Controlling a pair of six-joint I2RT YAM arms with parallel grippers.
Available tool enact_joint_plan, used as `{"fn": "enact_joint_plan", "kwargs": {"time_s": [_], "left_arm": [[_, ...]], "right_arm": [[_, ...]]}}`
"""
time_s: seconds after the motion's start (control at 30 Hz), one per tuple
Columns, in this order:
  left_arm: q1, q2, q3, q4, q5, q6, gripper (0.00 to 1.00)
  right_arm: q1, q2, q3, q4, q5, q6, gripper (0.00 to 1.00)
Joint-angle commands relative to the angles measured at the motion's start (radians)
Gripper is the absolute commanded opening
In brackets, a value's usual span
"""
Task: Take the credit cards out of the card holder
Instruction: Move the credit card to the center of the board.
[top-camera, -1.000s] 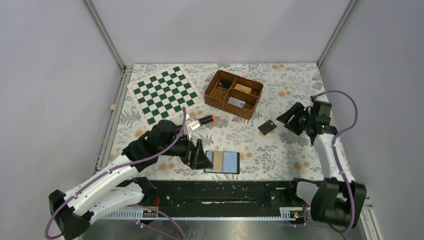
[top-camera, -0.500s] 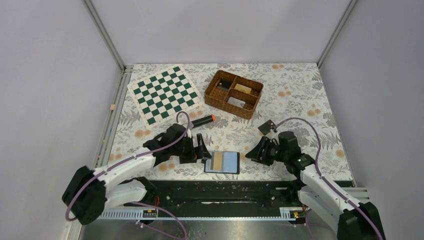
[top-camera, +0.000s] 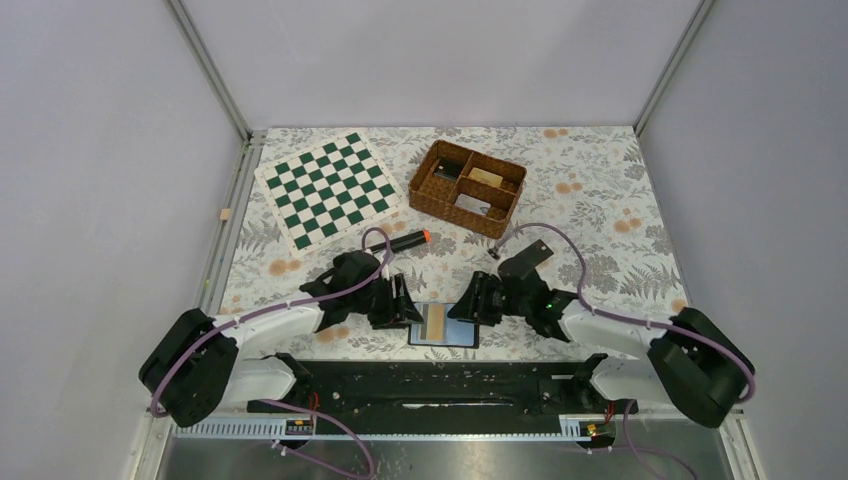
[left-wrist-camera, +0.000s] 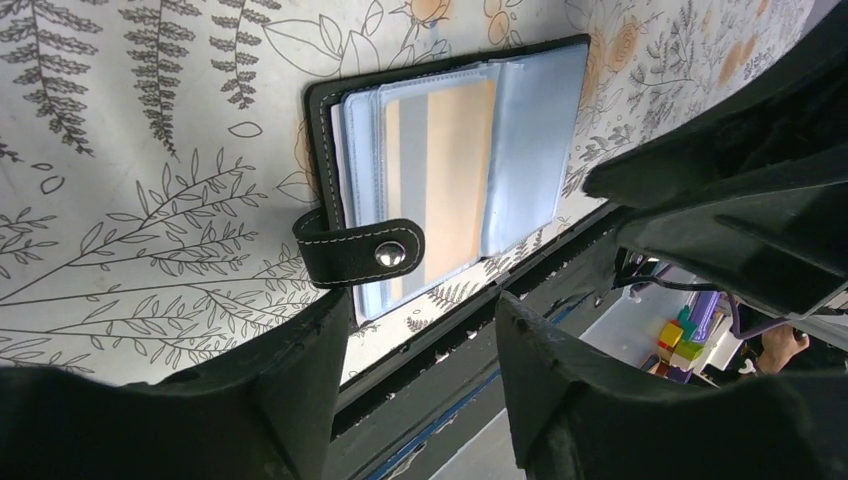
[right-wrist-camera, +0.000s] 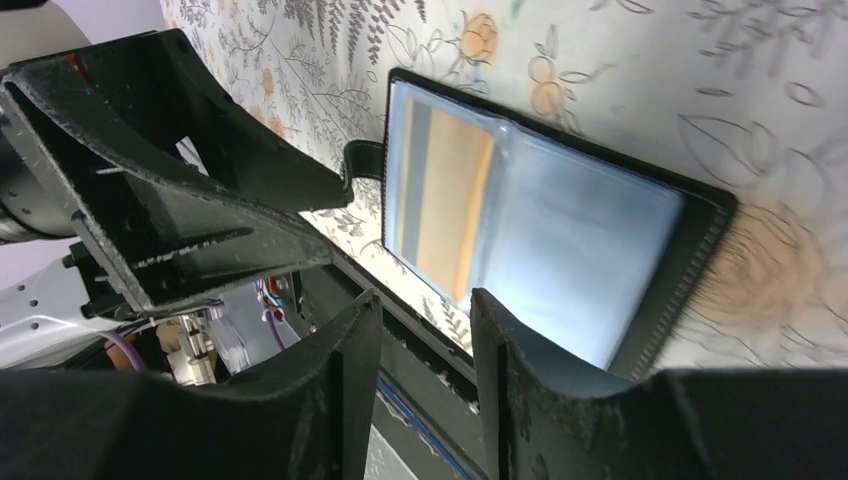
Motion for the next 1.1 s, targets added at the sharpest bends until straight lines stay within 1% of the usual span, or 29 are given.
{"fn": "enact_joint_plan", "kwargs": {"time_s": [0.0,0.13,0.23,0.3,0.4,0.5,0.6,0.67,0.8,0.9,1.07], "left_arm": [[0.002,-0.049,-0.008,0.055,0.004,0.010,0.52],[-0.011,-0.102,-0.019,0.091,0.038,-0.003,0.46],[-0.051,-0.117,-0.019,0.161,0.063,-0.011,0.46],[-0.087,-0.103,-0.021,0.220,0.094,-0.021,0.46],[-0.099,-0.045,-0.018,0.282,0.129,-0.047,0.46],[-0.099,0.003,-0.016,0.269,0.094,-0.055,0.42],[-0.099,0.044,0.004,0.205,0.048,-0.037,0.38],[-0.098,0.066,0.018,0.161,0.033,-0.023,0.37],[-0.092,0.090,0.022,0.126,-0.019,-0.001,0.35],[-0.082,0.101,0.014,0.125,-0.037,0.007,0.33],[-0.064,0.108,-0.008,0.141,-0.026,0.008,0.33]], "right_arm": [[0.069,0.094,0.081,0.102,0.062,0.017,0.44],[0.096,0.164,0.098,0.134,0.082,0.012,0.43],[0.098,0.216,0.097,0.151,0.086,0.007,0.41],[0.100,0.236,0.098,0.144,0.086,-0.001,0.39],[0.101,0.229,0.082,0.118,0.111,-0.011,0.37],[0.101,0.212,0.071,0.109,0.122,-0.020,0.36],[0.101,0.200,0.069,0.064,0.148,-0.040,0.35],[0.100,0.195,0.060,0.059,0.153,-0.045,0.35],[0.101,0.187,0.063,0.040,0.157,-0.057,0.35],[0.101,0.185,0.069,0.031,0.159,-0.061,0.34],[0.101,0.194,0.066,0.021,0.168,-0.062,0.34]]}}
